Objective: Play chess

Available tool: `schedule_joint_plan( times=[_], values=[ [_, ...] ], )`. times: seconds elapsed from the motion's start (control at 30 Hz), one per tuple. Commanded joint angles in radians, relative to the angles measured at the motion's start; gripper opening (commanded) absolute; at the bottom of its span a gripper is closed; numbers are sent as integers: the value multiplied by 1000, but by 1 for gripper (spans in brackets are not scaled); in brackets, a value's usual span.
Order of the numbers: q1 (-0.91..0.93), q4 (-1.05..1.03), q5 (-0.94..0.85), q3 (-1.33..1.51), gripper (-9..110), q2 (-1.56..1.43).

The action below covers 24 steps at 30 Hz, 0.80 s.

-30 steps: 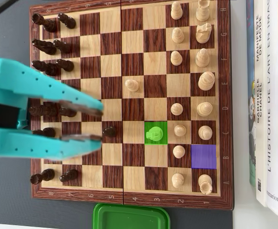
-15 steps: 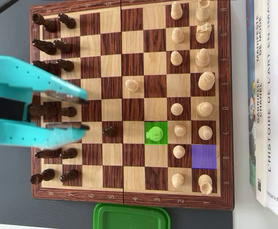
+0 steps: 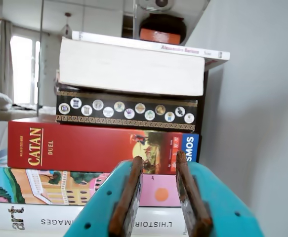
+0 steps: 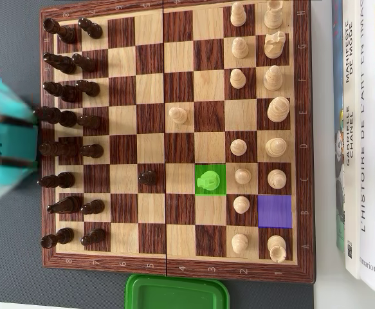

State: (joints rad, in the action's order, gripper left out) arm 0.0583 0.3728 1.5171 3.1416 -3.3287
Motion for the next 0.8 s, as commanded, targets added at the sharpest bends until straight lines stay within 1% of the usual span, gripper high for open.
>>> schedule_joint_plan(
  times=[0.0,0.77],
  values=[
    [0,51,-3,18,12,-17],
    [8,792,3,18,12,-18]
  ],
)
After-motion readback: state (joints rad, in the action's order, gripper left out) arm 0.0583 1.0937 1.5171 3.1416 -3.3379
